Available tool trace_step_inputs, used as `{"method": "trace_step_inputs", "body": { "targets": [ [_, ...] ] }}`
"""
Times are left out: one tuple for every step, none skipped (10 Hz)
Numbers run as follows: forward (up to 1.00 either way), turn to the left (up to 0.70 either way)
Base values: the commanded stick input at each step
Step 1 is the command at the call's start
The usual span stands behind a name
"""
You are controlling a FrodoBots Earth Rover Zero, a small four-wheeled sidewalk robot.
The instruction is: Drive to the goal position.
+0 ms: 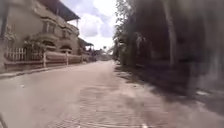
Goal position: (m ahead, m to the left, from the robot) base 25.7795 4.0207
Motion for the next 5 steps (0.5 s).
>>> {"method": "trace_step_inputs", "body": {
  "targets": [
    [0.7,0.0],
    [0.7,0.0],
    [0.7,0.0],
    [0.7,0.0],
    [0.7,0.0]
  ]
}}
